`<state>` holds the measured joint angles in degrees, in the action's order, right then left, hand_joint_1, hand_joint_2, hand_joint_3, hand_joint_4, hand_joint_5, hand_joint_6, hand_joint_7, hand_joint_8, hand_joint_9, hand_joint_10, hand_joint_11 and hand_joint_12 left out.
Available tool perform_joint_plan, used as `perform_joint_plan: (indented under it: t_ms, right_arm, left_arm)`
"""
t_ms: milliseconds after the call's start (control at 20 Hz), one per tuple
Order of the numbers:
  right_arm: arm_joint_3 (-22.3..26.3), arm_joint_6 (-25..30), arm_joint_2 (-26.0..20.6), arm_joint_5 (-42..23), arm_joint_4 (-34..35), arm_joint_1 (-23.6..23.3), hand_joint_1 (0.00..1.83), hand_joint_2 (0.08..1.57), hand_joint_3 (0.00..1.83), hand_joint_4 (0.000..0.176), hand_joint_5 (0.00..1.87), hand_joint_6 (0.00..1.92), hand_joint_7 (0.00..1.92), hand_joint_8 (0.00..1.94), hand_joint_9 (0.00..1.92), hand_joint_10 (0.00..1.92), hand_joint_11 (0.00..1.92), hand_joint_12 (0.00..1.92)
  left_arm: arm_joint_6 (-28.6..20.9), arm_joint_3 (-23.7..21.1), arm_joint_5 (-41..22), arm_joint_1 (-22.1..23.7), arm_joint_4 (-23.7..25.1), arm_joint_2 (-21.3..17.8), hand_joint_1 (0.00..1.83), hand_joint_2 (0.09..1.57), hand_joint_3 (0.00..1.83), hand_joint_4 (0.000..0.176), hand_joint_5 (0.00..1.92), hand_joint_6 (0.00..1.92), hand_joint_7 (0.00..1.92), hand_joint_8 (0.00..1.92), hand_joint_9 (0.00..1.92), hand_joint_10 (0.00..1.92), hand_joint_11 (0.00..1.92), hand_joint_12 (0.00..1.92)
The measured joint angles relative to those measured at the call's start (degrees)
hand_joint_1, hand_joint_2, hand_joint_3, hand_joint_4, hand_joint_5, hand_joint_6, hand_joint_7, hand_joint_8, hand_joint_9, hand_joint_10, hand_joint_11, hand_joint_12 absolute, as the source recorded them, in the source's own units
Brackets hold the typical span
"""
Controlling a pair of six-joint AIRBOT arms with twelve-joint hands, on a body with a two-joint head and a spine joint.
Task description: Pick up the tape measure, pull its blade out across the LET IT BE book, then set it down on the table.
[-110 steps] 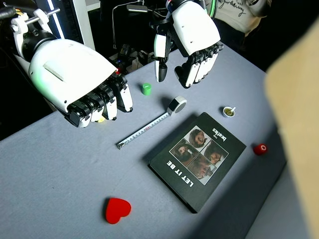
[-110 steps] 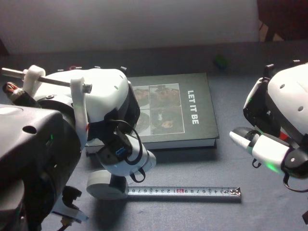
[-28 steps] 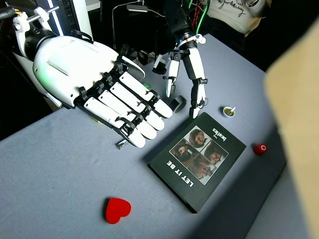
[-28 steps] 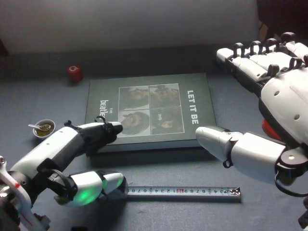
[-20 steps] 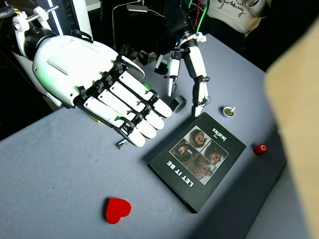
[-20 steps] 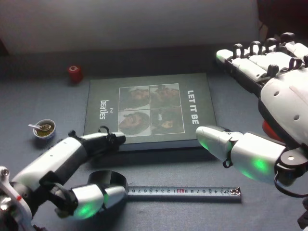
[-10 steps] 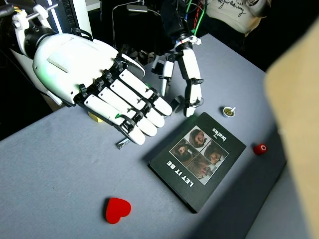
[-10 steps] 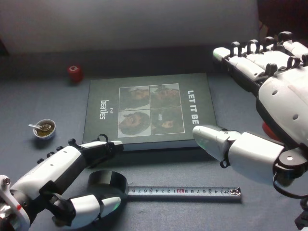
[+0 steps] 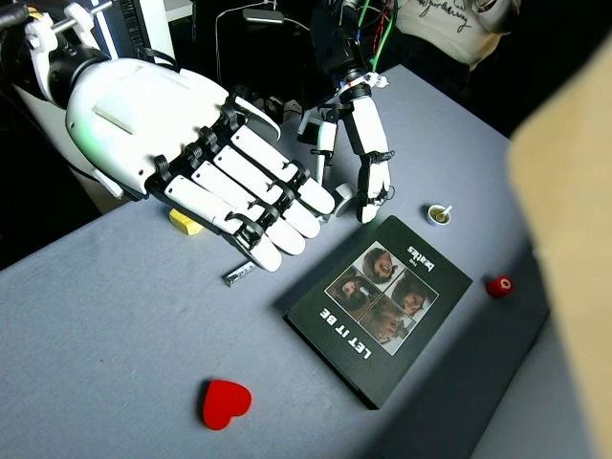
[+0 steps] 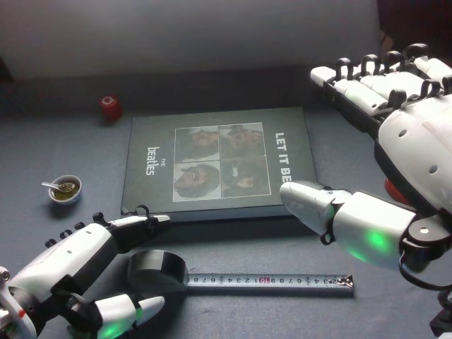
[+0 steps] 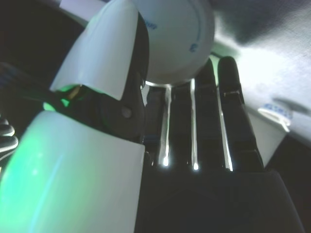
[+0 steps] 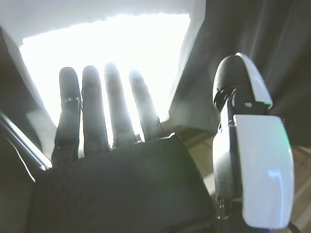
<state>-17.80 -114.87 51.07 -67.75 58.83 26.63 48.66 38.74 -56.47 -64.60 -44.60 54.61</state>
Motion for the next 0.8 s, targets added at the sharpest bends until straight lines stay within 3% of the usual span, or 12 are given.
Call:
perform_joint_plan:
  t_ms: [800]
  right_arm:
    - [0.1,0.0,0.1,0.0,0.0,0.0,0.2,1.12,0.0,0.013,0.19,0.0,0.24,0.0,0.23,0.0,0.0,0.77]
  left_arm:
    - [7.4,1.3,-0.2,0.0,-0.8,1.0,1.24,1.11,0.01,0.0,0.38,0.0,0.38,0.0,0.39,0.0,0.17,0.64]
